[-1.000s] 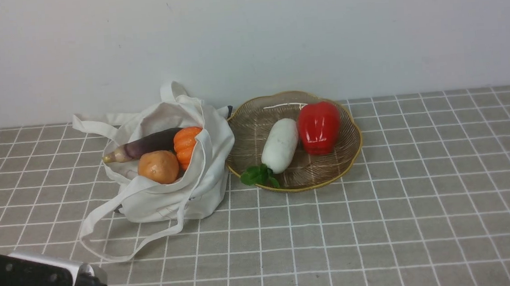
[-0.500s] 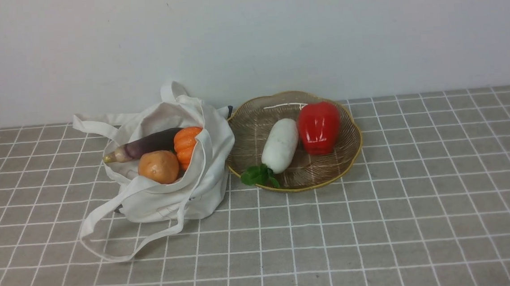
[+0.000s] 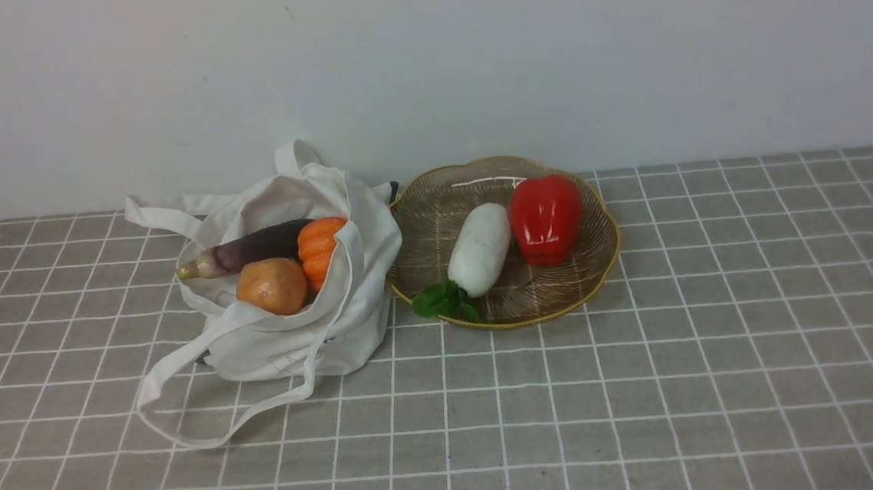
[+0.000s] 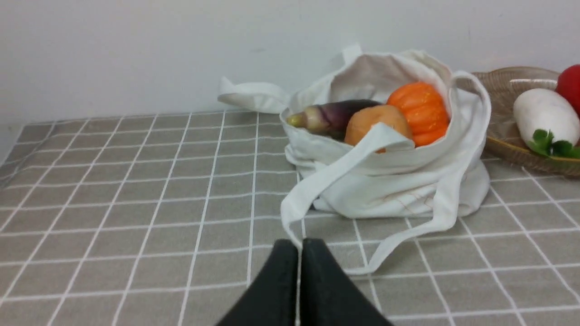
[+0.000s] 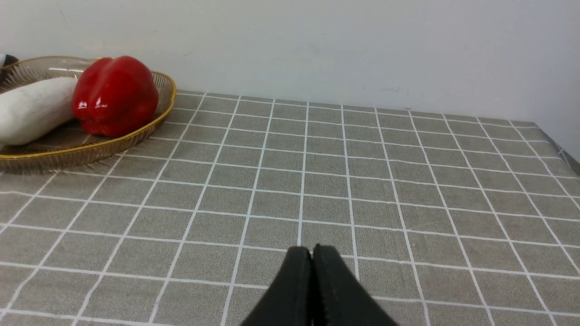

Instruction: Take vegetables from bag on grey coffee tablecloth place on plate.

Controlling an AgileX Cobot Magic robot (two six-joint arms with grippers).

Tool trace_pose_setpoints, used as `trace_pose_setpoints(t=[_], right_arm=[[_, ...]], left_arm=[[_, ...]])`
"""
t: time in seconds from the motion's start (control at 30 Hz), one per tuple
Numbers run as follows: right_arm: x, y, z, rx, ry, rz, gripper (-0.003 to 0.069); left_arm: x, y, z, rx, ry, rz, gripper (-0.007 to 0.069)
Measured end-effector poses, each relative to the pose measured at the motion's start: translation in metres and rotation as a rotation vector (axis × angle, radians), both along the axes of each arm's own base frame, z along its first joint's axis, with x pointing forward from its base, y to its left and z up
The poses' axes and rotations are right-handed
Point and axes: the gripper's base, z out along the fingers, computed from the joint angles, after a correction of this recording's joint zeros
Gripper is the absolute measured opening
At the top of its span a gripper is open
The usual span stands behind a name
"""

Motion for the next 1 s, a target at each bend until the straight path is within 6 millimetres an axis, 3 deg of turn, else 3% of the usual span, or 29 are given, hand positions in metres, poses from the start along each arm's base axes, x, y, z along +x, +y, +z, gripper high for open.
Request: trace_pose_setpoints(t=[0.2, 1.0], right_arm=[[0.0000, 0.0000, 0.0000, 0.000, 0.000, 0.000, -0.0015], [0.0000, 0.0000, 0.0000, 0.000, 0.000, 0.000, -0.0015]], left_arm=[[-0.0023, 0.0002, -0.0093, 0.010, 0.103, -0.001, -0.0005], [-0.0024, 0.0004, -0.0098, 0.017, 0.107, 0.000, -0.0005]])
